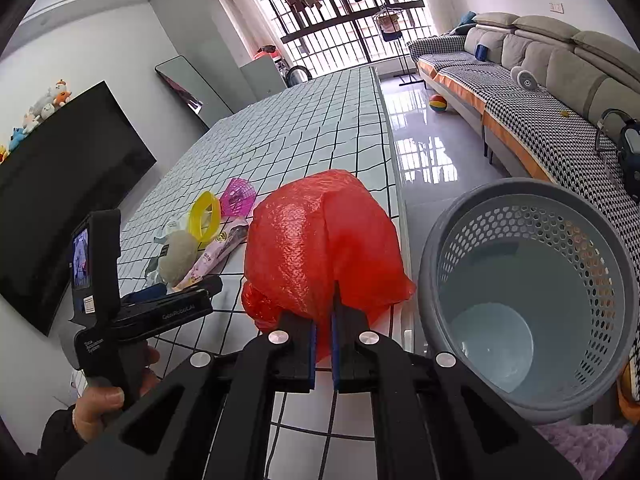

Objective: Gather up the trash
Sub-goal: 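Carry the red bag with the right gripper over the grey basket, then open the right gripper to drop the red bag into the basket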

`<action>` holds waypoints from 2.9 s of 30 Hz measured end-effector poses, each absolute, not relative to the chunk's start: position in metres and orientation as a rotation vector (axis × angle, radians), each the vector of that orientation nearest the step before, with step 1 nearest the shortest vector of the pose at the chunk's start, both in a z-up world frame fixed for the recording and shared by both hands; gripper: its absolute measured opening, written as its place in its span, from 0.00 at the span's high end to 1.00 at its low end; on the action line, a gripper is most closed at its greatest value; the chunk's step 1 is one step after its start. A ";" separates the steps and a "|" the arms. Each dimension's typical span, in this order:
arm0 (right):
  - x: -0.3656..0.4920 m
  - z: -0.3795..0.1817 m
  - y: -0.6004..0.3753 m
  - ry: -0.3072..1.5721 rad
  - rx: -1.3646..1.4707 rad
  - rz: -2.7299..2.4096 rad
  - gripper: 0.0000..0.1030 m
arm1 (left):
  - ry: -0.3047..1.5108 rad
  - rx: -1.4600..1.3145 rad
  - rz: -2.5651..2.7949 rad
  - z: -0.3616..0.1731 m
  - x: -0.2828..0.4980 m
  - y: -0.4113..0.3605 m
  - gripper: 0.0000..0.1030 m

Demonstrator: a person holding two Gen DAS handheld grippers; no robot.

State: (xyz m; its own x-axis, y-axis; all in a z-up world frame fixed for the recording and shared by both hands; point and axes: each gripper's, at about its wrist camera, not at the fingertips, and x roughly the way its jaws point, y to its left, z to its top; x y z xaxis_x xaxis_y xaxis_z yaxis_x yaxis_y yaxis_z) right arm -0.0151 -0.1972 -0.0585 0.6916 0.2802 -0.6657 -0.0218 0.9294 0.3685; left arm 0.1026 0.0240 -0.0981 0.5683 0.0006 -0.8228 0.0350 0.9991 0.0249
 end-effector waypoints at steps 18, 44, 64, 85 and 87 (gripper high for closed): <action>-0.014 -0.072 -0.214 0.796 0.404 0.194 0.95 | 0.961 0.120 -0.114 -0.097 0.125 -0.018 0.59; -0.075 -0.052 -0.329 0.778 0.319 -0.174 0.95 | 0.817 0.211 -0.481 -0.044 0.020 -0.177 0.76; -0.080 -0.063 -0.359 0.773 0.317 -0.238 0.45 | 0.830 0.223 -0.465 -0.055 0.018 -0.201 0.22; -0.081 -0.064 -0.326 0.784 0.294 -0.195 0.40 | 0.805 0.144 -0.387 -0.046 0.017 -0.164 0.11; -0.080 -0.063 -0.322 0.780 0.290 -0.188 0.39 | 0.801 0.133 -0.379 -0.044 0.017 -0.158 0.10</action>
